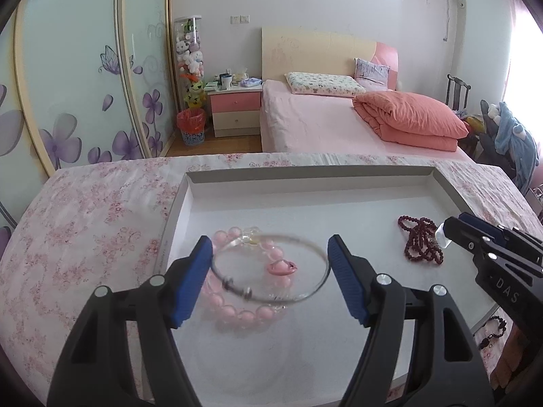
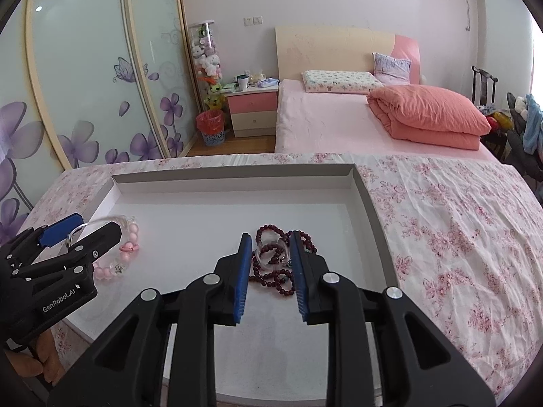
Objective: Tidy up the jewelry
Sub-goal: 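Carry the ring and bangle into the tray and open both tools to release, then withdraw both tools and move the right tool toward the black bead bracelet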
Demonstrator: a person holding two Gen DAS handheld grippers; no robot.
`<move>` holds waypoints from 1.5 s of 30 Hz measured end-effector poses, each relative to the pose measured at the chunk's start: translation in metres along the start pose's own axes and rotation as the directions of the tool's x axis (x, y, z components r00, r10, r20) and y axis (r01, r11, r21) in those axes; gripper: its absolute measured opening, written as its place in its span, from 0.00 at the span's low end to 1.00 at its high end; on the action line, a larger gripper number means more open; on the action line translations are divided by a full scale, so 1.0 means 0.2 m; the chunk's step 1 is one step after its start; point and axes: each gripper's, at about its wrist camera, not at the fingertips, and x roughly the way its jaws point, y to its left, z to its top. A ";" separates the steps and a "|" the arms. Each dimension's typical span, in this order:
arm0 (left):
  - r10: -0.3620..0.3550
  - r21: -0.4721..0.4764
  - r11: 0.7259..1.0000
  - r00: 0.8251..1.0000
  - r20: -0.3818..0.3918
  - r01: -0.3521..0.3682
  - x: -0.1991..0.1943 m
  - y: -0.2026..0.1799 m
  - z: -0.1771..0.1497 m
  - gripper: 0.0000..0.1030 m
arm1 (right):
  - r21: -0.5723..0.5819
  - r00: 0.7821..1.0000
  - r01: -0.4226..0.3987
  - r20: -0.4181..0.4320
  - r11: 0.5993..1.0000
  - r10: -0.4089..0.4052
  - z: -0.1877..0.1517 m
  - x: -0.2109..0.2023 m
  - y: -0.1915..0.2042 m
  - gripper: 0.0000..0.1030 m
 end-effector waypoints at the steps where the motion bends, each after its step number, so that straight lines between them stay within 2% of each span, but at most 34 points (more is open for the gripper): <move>1: 0.000 -0.003 1.000 1.000 0.001 0.000 0.00 0.00 0.00 0.67 | 0.001 1.000 0.003 0.001 1.000 -0.003 0.00 0.00 0.00 0.31; 14: 0.003 -0.038 0.999 1.000 0.005 -0.003 -0.04 0.05 0.01 0.67 | 0.006 1.000 0.016 0.022 1.000 -0.016 0.02 -0.05 -0.03 0.31; 21: -0.009 -0.030 0.999 1.000 0.020 0.010 -0.15 0.04 -0.01 0.67 | -0.011 0.999 0.004 0.035 1.000 -0.003 -0.01 -0.16 -0.02 0.31; 25: -0.031 -0.022 0.999 0.999 0.041 0.032 -0.28 0.05 -0.08 0.67 | -0.023 0.999 0.001 0.036 1.000 0.000 -0.09 -0.26 -0.04 0.31; 30: -0.062 -0.029 0.998 0.997 0.044 0.063 -0.44 0.09 -0.22 0.70 | -0.008 1.000 0.003 -0.006 1.000 -0.003 -0.23 -0.36 -0.10 0.31; 40: -0.047 -0.057 0.997 0.999 -0.016 0.047 -0.61 0.23 -0.48 0.73 | 0.016 0.993 0.048 -0.107 0.999 -0.046 -0.47 -0.46 -0.21 0.31; 42: -0.050 -0.052 0.997 0.998 -0.033 0.048 -0.62 0.24 -0.53 0.73 | 0.020 0.990 0.058 -0.129 0.998 -0.055 -0.49 -0.44 -0.23 0.32; 45: -0.057 -0.054 0.997 0.997 -0.049 0.054 -0.62 0.25 -0.56 0.73 | 0.012 0.985 0.089 -0.152 0.996 -0.086 -0.49 -0.41 -0.25 0.41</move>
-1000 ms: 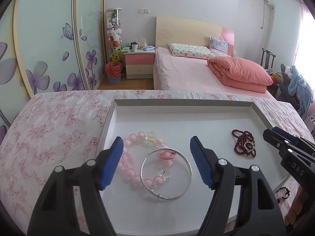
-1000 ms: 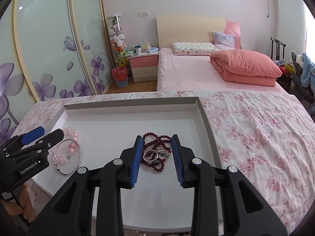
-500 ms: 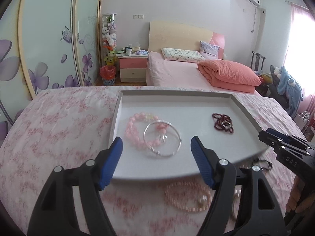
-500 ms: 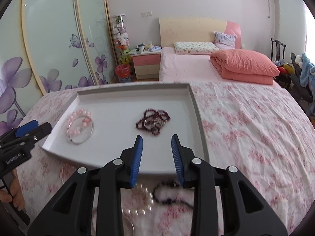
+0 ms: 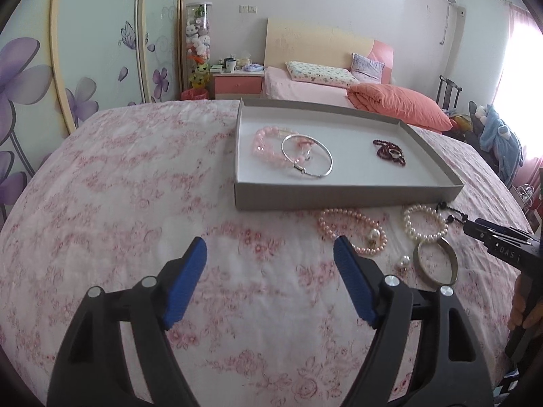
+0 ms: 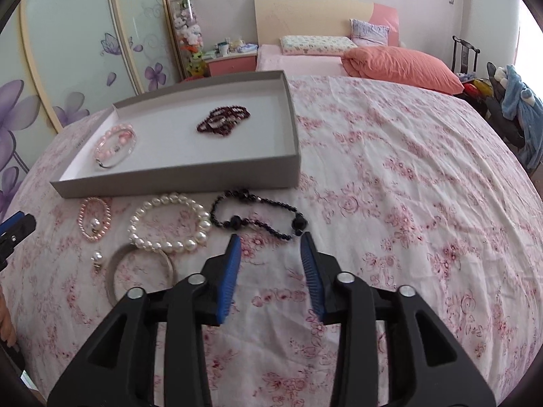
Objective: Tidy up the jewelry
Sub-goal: 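Withdraw both tools and move the right tool toward the black bead bracelet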
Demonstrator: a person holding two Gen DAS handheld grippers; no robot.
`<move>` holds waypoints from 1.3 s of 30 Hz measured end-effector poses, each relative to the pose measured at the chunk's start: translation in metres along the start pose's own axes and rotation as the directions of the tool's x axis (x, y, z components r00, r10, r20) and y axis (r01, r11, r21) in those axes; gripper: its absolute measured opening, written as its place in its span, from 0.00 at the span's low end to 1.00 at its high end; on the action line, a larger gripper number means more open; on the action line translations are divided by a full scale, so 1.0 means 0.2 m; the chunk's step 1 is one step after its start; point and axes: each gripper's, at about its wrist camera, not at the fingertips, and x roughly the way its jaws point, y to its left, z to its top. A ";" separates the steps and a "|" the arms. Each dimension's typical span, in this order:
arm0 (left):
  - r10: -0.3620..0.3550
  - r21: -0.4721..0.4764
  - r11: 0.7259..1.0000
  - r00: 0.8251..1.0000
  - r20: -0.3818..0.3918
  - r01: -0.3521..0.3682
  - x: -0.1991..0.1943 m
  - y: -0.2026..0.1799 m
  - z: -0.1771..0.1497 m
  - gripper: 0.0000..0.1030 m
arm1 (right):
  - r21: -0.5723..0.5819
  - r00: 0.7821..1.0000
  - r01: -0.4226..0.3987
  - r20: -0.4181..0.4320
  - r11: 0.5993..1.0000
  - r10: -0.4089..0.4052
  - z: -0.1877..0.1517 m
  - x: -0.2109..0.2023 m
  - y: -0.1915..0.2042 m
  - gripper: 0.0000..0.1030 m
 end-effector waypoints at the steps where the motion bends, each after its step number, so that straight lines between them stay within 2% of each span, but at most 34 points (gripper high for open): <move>1: -0.005 0.001 1.000 1.000 -0.004 0.005 0.00 0.00 -0.01 0.73 | -0.004 1.000 0.007 0.000 1.000 -0.007 0.00 0.00 0.00 0.43; 5: -0.013 0.021 1.000 1.000 -0.009 0.013 0.00 -0.03 -0.01 0.73 | -0.039 0.999 0.042 -0.003 0.998 -0.042 0.03 0.04 0.00 0.53; 12: -0.037 0.051 0.998 0.999 -0.020 0.037 0.00 -0.09 -0.02 0.73 | -0.038 0.999 0.029 -0.029 0.999 -0.030 0.08 0.12 -0.02 0.53; 13: -0.039 0.054 0.998 0.999 -0.021 0.040 0.01 -0.10 -0.02 0.73 | -0.037 0.999 0.025 -0.029 0.999 -0.026 0.08 0.13 -0.01 0.52; 15: -0.045 0.060 0.997 0.999 -0.024 0.046 0.00 -0.12 -0.02 0.73 | -0.044 1.000 0.015 -0.026 0.999 -0.017 0.08 0.13 0.00 0.42; 17: -0.051 0.065 0.996 0.998 -0.027 0.053 0.01 -0.14 -0.02 0.73 | -0.050 1.000 0.008 -0.024 0.999 -0.009 0.08 0.12 0.01 0.24; 19: -0.059 0.071 0.996 0.998 -0.032 0.061 0.01 -0.16 -0.02 0.73 | -0.047 1.000 0.003 -0.023 0.999 -0.004 0.07 0.11 0.01 0.14; 20: -0.064 0.075 0.995 0.997 -0.035 0.066 0.01 -0.17 -0.03 0.73 | -0.044 1.000 0.000 -0.023 0.999 -0.001 0.07 0.11 0.01 0.12; 31: -0.126 0.148 0.980 0.989 -0.079 0.136 0.04 -0.37 -0.06 0.73 | 0.028 1.000 -0.013 -0.020 1.000 0.014 -0.07 -0.02 -0.10 0.12; 39: -0.137 0.172 0.972 0.982 -0.129 0.158 0.08 -0.52 -0.09 0.73 | 0.078 1.000 -0.011 -0.016 0.997 0.012 -0.14 -0.08 -0.17 0.12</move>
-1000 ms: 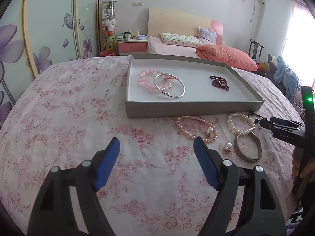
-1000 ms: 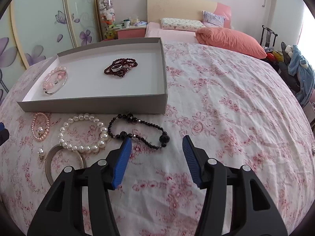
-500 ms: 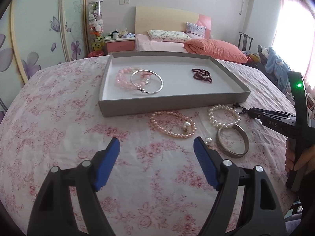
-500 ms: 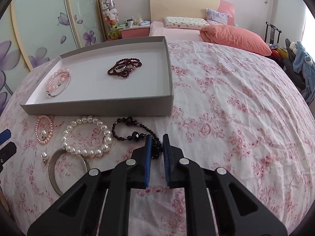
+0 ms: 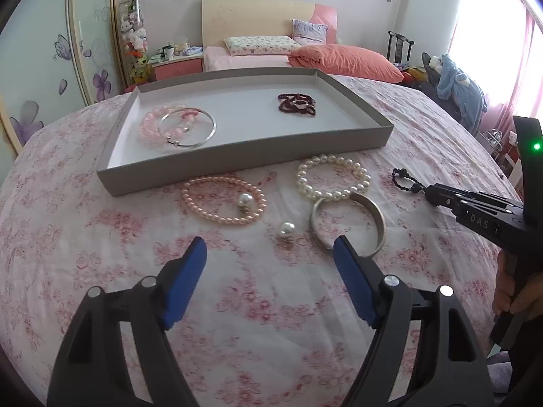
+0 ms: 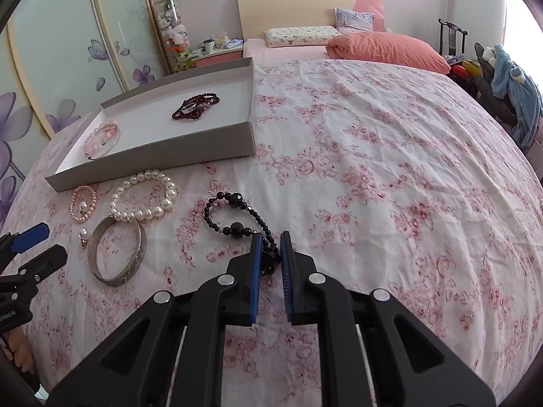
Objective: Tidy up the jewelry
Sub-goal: 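Withdraw both tools and move the right tool toward the black bead bracelet, then grasp the black bead bracelet with the right tool while the left tool grasps the silver cuff bangle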
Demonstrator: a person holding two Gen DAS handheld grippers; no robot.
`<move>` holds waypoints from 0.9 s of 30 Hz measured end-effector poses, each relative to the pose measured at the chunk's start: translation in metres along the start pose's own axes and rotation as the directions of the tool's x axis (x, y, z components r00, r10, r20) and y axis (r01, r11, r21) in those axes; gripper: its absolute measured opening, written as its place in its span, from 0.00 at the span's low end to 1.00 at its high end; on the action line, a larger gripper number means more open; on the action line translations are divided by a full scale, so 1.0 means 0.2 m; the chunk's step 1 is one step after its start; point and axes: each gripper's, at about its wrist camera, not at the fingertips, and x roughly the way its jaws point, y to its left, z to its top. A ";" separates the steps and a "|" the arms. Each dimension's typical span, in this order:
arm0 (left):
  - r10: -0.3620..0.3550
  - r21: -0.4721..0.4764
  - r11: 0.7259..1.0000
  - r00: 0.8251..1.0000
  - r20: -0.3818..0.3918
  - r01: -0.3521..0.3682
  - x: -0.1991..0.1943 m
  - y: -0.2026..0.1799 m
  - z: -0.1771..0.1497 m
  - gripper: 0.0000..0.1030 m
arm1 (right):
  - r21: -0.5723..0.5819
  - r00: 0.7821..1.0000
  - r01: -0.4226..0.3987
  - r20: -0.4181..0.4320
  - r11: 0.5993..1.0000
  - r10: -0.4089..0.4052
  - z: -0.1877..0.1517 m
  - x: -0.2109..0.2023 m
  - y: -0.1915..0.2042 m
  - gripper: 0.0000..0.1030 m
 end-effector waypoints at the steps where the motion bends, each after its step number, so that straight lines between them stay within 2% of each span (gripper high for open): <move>1: -0.002 0.000 1.000 1.000 -0.001 0.002 0.00 -0.02 0.00 0.73 | 0.003 1.000 -0.002 0.000 1.000 0.002 0.00 0.00 -0.01 0.12; 9: -0.027 0.001 1.000 0.999 -0.023 0.027 0.01 -0.20 -0.01 0.73 | 0.021 1.000 -0.019 0.003 1.000 0.019 -0.04 -0.03 -0.04 0.12; 18: 0.056 0.009 0.998 0.995 -0.083 -0.056 0.17 -0.33 0.02 0.73 | 0.053 0.999 -0.029 0.014 0.998 0.029 -0.08 -0.08 -0.12 0.12; 21: 0.092 0.019 0.996 0.993 -0.081 -0.090 0.20 -0.35 0.03 0.74 | 0.061 0.999 -0.036 0.014 0.997 0.035 -0.09 -0.09 -0.14 0.12; 27: 0.112 -0.004 0.994 0.991 -0.077 -0.112 0.24 -0.36 0.08 0.74 | 0.066 0.999 -0.043 0.015 0.997 0.042 -0.10 -0.08 -0.14 0.12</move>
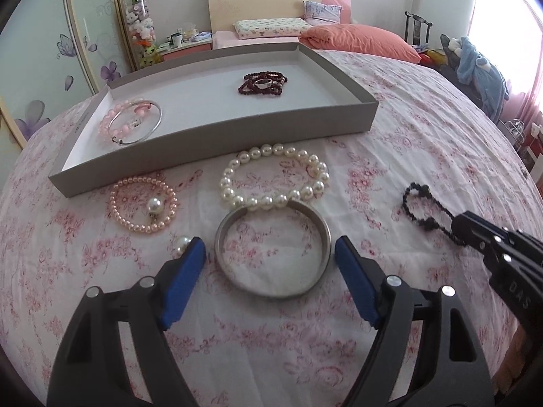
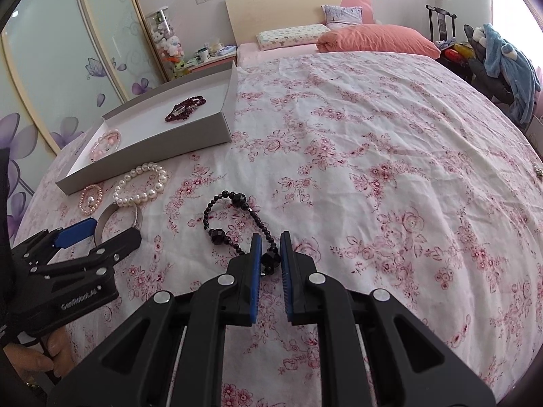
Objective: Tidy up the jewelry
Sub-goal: 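Grasp the black bead bracelet with the right tool while the left tool grasps the silver cuff bangle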
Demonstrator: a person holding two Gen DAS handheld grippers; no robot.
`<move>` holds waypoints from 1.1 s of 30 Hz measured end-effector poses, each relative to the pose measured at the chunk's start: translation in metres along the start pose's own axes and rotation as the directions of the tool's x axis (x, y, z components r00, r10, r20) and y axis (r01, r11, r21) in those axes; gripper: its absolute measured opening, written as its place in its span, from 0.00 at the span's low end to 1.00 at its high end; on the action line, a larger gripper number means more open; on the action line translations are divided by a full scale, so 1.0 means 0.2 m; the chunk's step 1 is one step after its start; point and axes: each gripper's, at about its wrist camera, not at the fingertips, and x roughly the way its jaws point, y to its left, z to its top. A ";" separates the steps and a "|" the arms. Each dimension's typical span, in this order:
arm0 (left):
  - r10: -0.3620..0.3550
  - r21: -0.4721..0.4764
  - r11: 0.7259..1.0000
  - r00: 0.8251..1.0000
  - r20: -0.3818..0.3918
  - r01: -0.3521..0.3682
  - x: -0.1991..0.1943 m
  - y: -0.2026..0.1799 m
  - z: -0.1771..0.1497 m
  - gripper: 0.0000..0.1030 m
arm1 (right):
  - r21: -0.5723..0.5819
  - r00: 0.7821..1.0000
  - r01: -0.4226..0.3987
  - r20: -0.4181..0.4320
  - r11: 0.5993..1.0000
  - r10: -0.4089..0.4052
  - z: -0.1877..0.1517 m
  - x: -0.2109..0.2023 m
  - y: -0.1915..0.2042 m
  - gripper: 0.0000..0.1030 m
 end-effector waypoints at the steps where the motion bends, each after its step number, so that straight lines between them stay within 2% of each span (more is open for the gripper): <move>1: 0.001 -0.004 1.000 1.000 0.002 -0.001 0.01 0.00 0.01 0.74 | 0.001 1.000 0.000 0.000 1.000 0.000 0.00 0.00 0.00 0.12; 4: 0.000 -0.006 1.000 1.000 0.015 0.000 0.01 0.00 0.03 0.65 | 0.001 1.000 0.000 0.000 1.000 0.000 0.00 0.00 0.00 0.12; 12: -0.031 -0.007 0.999 0.999 0.022 0.031 -0.01 0.03 0.02 0.64 | -0.004 1.000 -0.006 0.003 1.000 0.006 0.00 -0.01 0.01 0.12; 20: -0.062 -0.058 0.996 0.995 0.082 0.067 -0.15 0.19 0.00 0.64 | -0.030 0.999 -0.029 0.019 0.999 0.029 0.02 -0.03 0.10 0.12; 25: -0.025 -0.087 0.996 0.993 0.112 0.035 -0.22 0.33 -0.02 0.64 | -0.048 0.999 -0.047 0.009 0.998 0.047 0.02 -0.01 0.16 0.12; 29: 0.036 -0.113 0.993 0.991 0.127 -0.022 -0.26 0.47 -0.06 0.64 | -0.055 0.998 -0.058 0.000 0.997 0.058 0.01 0.00 0.20 0.12; 33: 0.098 -0.152 0.985 0.989 0.110 -0.081 -0.26 0.63 -0.09 0.64 | -0.069 0.998 -0.066 -0.012 0.995 0.065 0.00 0.01 0.23 0.12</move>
